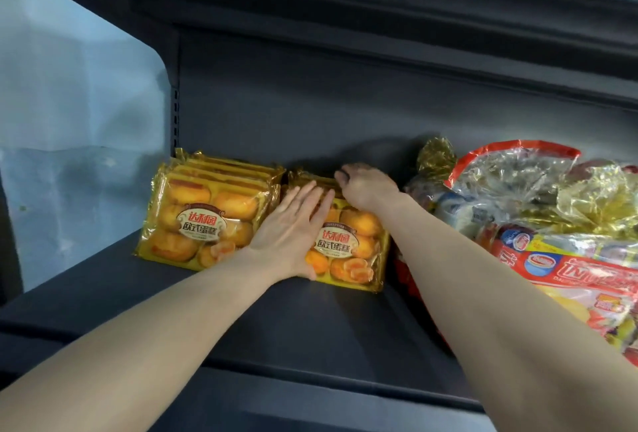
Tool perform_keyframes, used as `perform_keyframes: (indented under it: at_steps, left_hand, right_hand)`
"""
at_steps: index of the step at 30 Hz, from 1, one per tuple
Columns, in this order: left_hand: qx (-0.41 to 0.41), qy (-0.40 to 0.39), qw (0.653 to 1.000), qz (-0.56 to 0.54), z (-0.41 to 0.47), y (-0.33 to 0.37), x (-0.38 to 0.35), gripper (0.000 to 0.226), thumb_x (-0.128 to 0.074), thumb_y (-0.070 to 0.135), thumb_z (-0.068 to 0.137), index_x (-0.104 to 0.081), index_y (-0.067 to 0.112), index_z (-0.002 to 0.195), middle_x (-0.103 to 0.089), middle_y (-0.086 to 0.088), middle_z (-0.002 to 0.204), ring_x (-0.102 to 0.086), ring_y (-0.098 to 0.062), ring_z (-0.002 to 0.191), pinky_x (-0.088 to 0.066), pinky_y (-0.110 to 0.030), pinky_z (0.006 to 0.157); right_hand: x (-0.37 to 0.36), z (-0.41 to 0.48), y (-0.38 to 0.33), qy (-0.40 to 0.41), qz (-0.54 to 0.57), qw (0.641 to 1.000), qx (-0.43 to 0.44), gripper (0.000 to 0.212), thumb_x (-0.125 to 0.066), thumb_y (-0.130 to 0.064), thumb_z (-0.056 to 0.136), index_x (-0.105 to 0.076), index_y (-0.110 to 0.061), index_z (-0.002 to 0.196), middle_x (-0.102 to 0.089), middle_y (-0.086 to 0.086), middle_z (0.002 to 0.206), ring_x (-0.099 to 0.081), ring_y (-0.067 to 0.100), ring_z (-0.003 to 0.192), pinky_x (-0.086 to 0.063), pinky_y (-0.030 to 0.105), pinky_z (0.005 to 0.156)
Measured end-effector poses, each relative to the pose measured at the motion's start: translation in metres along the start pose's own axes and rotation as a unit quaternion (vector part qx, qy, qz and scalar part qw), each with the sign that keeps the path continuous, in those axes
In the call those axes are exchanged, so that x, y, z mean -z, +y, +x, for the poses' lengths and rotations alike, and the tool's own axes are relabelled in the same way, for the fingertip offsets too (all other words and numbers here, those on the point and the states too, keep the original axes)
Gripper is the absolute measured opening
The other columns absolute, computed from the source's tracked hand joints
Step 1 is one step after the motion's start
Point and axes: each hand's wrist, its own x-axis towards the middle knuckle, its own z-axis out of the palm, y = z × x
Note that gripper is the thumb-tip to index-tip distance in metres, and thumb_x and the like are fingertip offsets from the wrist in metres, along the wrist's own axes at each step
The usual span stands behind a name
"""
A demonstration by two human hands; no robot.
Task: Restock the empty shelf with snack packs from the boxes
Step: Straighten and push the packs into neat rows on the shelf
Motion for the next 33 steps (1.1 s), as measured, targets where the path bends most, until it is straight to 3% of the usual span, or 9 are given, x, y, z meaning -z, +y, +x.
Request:
perform_keyframes:
  at_steps: [5,10,14,16,19,21,25,28,33]
  left_hand:
    - [0.005,0.016,1.000,0.018,-0.001,0.002,-0.001,0.139,-0.076,0.065,0.069,0.016,0.005,0.154,0.005,-0.017,0.163,0.008,-0.031,0.151,0.017,-0.038,0.117]
    - [-0.003,0.069,0.995,0.071,-0.010,0.007,-0.005,0.138,-0.078,0.065,0.064,0.003,0.000,0.155,-0.017,-0.021,0.157,-0.010,-0.035,0.150,-0.002,-0.047,0.124]
    - [0.043,0.049,0.994,0.086,0.002,0.007,-0.012,0.140,-0.079,0.063,0.066,0.011,-0.001,0.153,-0.010,-0.020,0.157,-0.006,-0.036,0.150,0.000,-0.050,0.123]
    - [0.053,0.038,0.993,0.099,0.008,0.008,-0.014,0.141,-0.077,0.065,0.066,0.013,-0.001,0.152,-0.009,-0.020,0.157,-0.007,-0.035,0.150,0.000,-0.049,0.123]
    - [0.047,0.050,0.993,0.098,0.005,0.006,-0.012,0.141,-0.078,0.067,0.062,0.006,0.000,0.153,-0.019,-0.018,0.155,-0.018,-0.034,0.148,-0.007,-0.048,0.123]
    - [0.027,0.061,0.993,0.096,0.001,0.003,-0.007,0.141,-0.080,0.067,0.059,-0.002,-0.001,0.154,-0.025,-0.018,0.152,-0.025,-0.034,0.143,-0.011,-0.046,0.123]
    - [0.020,0.042,0.994,0.098,0.005,0.001,-0.002,0.140,-0.083,0.062,0.059,-0.001,0.000,0.154,-0.020,-0.018,0.156,-0.022,-0.034,0.144,-0.013,-0.045,0.123]
    - [0.029,0.034,0.994,0.095,0.006,0.003,-0.006,0.143,-0.085,0.059,0.059,0.004,0.000,0.155,-0.018,-0.020,0.158,-0.018,-0.035,0.147,-0.014,-0.044,0.123]
    - [0.020,0.059,0.992,0.111,0.005,0.011,-0.012,0.139,-0.084,0.059,0.061,-0.001,-0.001,0.155,-0.019,-0.021,0.158,-0.015,-0.035,0.148,-0.006,-0.045,0.124]
  right_hand:
    - [-0.005,0.021,-0.007,-0.107,0.013,0.994,-0.031,0.066,-0.018,-0.061,0.102,-0.046,-0.019,0.145,-0.043,0.007,0.152,-0.044,0.028,0.135,-0.036,0.046,0.110]
    - [-0.004,0.013,-0.009,-0.024,0.049,0.999,-0.001,0.060,-0.022,-0.050,0.106,-0.059,-0.008,0.127,-0.055,0.012,0.134,-0.053,0.029,0.121,-0.041,0.041,0.102]
    - [-0.003,0.004,-0.002,-0.003,0.086,0.996,0.010,0.047,-0.028,-0.044,0.107,-0.064,-0.014,0.111,-0.062,0.009,0.122,-0.059,0.026,0.112,-0.044,0.036,0.093]
    - [-0.007,-0.006,-0.001,0.067,0.044,0.997,0.022,0.040,-0.033,-0.041,0.105,-0.065,-0.017,0.114,-0.064,0.009,0.122,-0.058,0.030,0.114,-0.047,0.043,0.096]
    - [-0.025,-0.042,-0.004,0.262,-0.066,0.960,0.073,0.037,-0.044,-0.028,0.100,-0.061,-0.013,0.128,-0.061,0.015,0.127,-0.055,0.038,0.115,-0.046,0.051,0.094]
    - [-0.038,-0.071,-0.009,0.322,-0.123,0.933,0.106,0.044,-0.045,-0.026,0.097,-0.054,-0.010,0.137,-0.055,0.018,0.136,-0.051,0.039,0.122,-0.042,0.054,0.098]
    - [-0.065,-0.105,-0.002,0.213,-0.191,0.950,0.128,0.073,-0.045,-0.042,0.098,-0.020,-0.005,0.156,-0.016,0.021,0.162,-0.016,0.038,0.150,-0.020,0.065,0.114]
    - [-0.078,-0.107,0.014,0.151,-0.204,0.961,0.106,0.099,-0.054,-0.060,0.091,0.000,-0.010,0.159,0.008,0.015,0.165,0.008,0.034,0.152,-0.009,0.068,0.116]
    - [-0.082,-0.092,0.040,0.124,-0.228,0.960,0.102,0.112,-0.052,-0.067,0.089,0.025,-0.016,0.151,0.025,0.011,0.162,0.020,0.031,0.150,-0.004,0.062,0.119]
